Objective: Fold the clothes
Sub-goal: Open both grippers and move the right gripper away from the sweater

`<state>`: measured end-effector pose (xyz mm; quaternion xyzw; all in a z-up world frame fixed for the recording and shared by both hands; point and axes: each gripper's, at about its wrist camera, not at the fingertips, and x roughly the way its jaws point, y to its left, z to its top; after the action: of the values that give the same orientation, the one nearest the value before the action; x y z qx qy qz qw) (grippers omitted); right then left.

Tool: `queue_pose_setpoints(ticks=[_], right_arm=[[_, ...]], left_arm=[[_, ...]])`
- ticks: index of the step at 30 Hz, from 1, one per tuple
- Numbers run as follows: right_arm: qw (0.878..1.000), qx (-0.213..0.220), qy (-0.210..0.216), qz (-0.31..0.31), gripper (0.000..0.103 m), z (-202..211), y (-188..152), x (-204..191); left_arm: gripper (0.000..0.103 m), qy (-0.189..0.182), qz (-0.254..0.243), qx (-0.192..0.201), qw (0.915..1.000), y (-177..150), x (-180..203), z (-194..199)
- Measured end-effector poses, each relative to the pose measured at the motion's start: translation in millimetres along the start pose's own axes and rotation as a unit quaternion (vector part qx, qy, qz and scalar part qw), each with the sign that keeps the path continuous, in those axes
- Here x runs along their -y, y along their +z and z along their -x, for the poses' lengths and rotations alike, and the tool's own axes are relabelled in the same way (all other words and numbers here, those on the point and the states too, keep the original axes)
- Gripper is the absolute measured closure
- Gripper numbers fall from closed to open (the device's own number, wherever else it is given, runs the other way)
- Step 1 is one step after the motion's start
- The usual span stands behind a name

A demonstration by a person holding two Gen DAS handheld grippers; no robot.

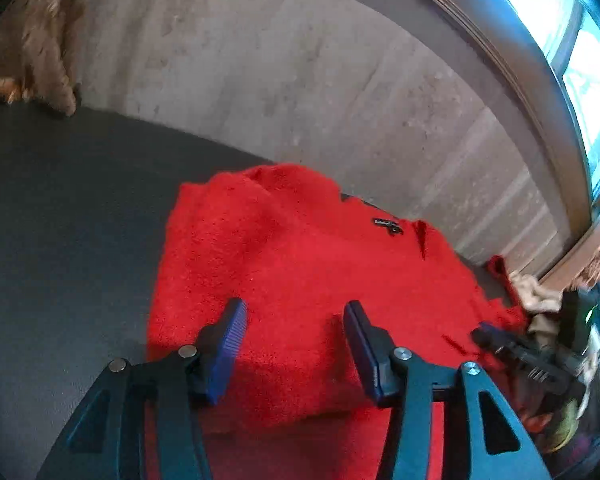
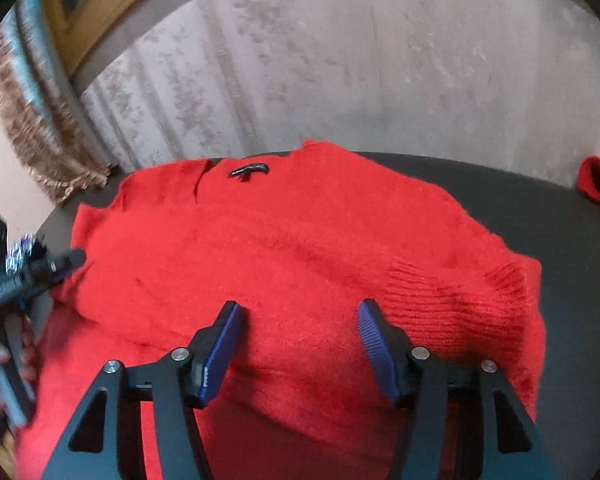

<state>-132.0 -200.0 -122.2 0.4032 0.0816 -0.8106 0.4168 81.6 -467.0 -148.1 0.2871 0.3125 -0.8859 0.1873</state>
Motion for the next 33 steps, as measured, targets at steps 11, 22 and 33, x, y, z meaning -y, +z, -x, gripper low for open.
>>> queue_pose_setpoints(ticks=[11, 22, 33], right_arm=[[0.926, -0.11, 0.35, -0.092, 0.0, -33, 89, -56], [0.844, -0.339, 0.414, 0.011, 0.0, -176, 155, -227], [0.788, -0.409, 0.459, 0.03, 0.0, -222, 124, -290]], left_arm=[[0.051, 0.044, 0.01, 0.045, 0.9979, -5, 11, 19], [0.05, 0.036, 0.013, 0.046, 0.9982, -9, 7, 17], [0.047, 0.031, 0.041, 0.059, 0.9969, -13, -4, 20]])
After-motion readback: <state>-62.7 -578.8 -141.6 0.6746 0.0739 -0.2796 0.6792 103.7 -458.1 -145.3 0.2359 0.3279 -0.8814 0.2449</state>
